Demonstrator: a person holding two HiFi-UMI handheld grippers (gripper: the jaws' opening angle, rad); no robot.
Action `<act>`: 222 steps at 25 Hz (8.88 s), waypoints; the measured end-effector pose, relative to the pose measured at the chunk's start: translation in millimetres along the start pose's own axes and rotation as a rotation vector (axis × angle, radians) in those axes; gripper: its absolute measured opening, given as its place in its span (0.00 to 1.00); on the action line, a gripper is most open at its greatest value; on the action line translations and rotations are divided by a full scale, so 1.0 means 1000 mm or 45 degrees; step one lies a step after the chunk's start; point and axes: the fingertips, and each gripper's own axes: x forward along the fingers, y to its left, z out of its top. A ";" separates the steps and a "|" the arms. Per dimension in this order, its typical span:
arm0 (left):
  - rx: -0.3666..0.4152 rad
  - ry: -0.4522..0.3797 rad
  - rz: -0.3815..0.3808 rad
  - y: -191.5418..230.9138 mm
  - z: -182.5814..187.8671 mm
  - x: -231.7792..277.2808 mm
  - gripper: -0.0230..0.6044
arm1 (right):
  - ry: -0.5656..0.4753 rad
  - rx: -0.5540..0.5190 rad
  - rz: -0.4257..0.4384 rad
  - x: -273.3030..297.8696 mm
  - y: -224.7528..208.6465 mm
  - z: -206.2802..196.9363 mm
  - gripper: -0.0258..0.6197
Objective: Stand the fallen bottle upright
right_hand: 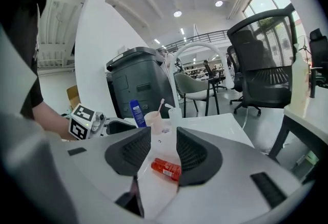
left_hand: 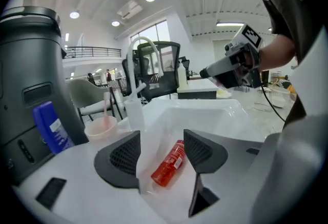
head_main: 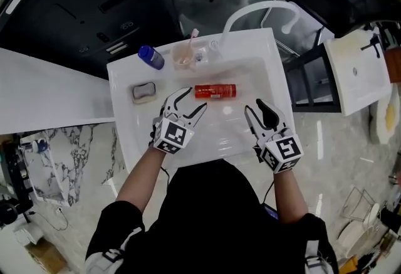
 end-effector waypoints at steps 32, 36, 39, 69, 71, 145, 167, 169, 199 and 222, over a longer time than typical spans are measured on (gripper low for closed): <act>0.582 0.821 -0.790 -0.088 -0.124 0.195 0.55 | 0.058 0.331 -0.513 -0.123 -0.051 -0.094 0.29; 0.587 0.856 -0.813 -0.090 -0.129 0.202 0.55 | 0.054 0.359 -0.516 -0.123 -0.050 -0.097 0.29; 0.585 0.881 -0.838 -0.093 -0.133 0.205 0.55 | 0.057 0.361 -0.529 -0.125 -0.050 -0.097 0.29; 0.541 0.925 -0.777 -0.095 -0.148 0.202 0.51 | 0.043 0.378 -0.562 -0.133 -0.037 -0.097 0.27; 0.531 0.880 -0.761 -0.094 -0.142 0.197 0.51 | 0.052 0.369 -0.545 -0.132 -0.034 -0.100 0.27; -0.515 0.020 0.530 0.244 -0.061 -0.107 0.51 | 0.163 -0.037 0.418 0.098 0.088 0.008 0.27; -0.518 -0.059 0.553 0.260 -0.059 -0.076 0.53 | 0.212 -0.047 0.430 0.116 0.103 0.005 0.27; -0.528 -0.071 0.542 0.258 -0.058 -0.075 0.54 | 0.211 -0.054 0.438 0.115 0.104 0.006 0.27; -0.543 -0.312 0.805 0.160 0.006 -0.193 0.34 | -0.106 -0.167 0.419 0.058 0.102 0.056 0.21; -0.531 -0.468 0.804 0.066 0.048 -0.207 0.12 | -0.425 -0.166 0.158 0.013 0.065 0.090 0.09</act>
